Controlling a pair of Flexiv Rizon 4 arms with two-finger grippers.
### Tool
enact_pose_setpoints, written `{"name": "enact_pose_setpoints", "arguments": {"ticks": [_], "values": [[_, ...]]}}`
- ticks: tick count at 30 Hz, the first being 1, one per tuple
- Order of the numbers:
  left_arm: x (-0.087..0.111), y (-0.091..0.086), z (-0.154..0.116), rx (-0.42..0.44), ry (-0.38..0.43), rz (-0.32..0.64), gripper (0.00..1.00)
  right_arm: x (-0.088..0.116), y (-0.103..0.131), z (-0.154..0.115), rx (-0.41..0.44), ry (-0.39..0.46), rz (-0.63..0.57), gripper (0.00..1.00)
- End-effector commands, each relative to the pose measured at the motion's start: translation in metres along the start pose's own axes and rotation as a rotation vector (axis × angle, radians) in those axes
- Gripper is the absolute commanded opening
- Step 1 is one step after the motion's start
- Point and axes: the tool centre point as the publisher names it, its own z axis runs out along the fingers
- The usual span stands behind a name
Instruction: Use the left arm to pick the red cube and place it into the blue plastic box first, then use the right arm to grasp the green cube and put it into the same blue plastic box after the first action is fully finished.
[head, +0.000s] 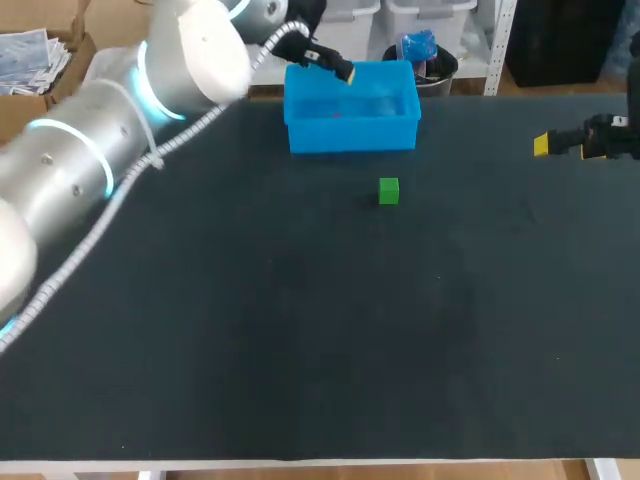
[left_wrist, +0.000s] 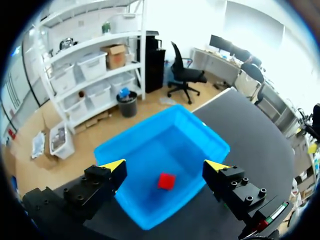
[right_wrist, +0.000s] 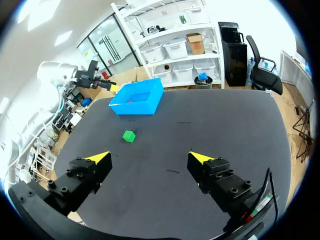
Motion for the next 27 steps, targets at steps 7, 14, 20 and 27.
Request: {"name": "enact_pose_setpoints", "arguments": {"ticks": [7,14,20,27], "values": [[0.061,-0.003,-0.108,-0.006,-0.061,0.009,1.00,0.000,0.000,0.001,0.001,0.000,0.000,1.00],[0.115,-0.004,-0.156,-0.004,-0.109,-0.001,1.00,0.000,0.000,0.001,0.001,0.000,0.000,1.00],[0.153,-0.014,-0.180,-0.005,-0.140,-0.001,1.00,0.000,0.000,0.001,0.001,0.000,0.000,1.00],[0.185,-0.022,-0.202,0.020,-0.212,-0.003,1.00,0.000,0.000,0.001,0.001,0.000,0.000,1.00]]}}
